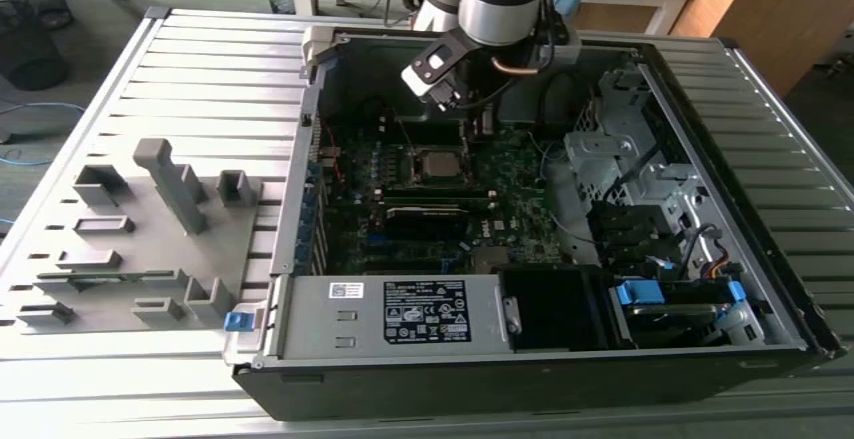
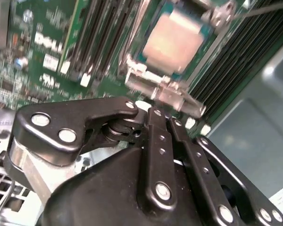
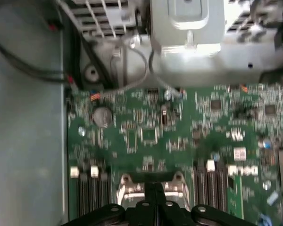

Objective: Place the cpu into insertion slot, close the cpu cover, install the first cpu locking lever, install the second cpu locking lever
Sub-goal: 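Close the cpu cover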

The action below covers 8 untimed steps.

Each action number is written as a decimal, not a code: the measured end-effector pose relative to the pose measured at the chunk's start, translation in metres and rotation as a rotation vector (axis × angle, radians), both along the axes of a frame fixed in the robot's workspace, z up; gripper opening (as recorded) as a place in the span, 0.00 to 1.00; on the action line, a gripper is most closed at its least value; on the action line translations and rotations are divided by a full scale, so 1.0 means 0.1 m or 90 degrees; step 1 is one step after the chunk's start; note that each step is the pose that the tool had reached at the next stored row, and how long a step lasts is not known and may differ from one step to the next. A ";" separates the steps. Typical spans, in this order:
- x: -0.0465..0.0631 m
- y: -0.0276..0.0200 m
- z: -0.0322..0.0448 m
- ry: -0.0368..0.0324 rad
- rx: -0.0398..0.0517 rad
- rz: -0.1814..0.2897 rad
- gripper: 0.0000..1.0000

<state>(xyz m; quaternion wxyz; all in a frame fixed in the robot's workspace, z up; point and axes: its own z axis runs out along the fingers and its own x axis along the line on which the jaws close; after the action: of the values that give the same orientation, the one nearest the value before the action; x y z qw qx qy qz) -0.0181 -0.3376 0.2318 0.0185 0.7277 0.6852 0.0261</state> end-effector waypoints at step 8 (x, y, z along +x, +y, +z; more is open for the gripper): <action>-0.06 0.000 -0.006 -0.0001 0.0000 0.000 0.11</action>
<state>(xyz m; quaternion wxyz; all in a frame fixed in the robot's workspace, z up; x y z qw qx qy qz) -0.0237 -0.3376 0.2312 0.0185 0.7276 0.6852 0.0261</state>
